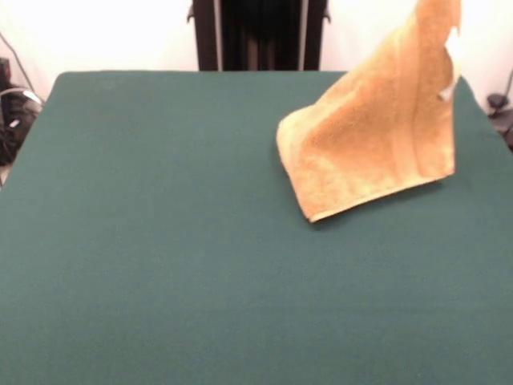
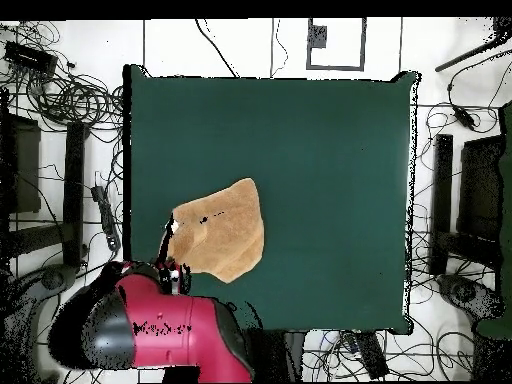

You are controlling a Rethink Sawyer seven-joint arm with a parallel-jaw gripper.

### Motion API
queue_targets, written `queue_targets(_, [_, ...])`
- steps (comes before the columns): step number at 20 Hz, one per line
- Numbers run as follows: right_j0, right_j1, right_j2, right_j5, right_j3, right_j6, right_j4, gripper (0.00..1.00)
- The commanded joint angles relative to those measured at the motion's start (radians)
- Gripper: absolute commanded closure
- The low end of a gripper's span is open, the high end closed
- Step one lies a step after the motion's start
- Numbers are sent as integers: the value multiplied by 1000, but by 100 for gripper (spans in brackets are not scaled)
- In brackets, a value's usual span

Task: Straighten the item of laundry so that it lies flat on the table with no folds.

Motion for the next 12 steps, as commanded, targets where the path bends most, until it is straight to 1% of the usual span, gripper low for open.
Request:
queue_targets(1, [55, -14, -22, 30, 115, 316, 48, 100])
queue_targets(5, [61, 29, -26, -55, 136, 308, 42, 100])
queue_targets(12, [32, 153, -12, -251, 128, 276, 1, 100])
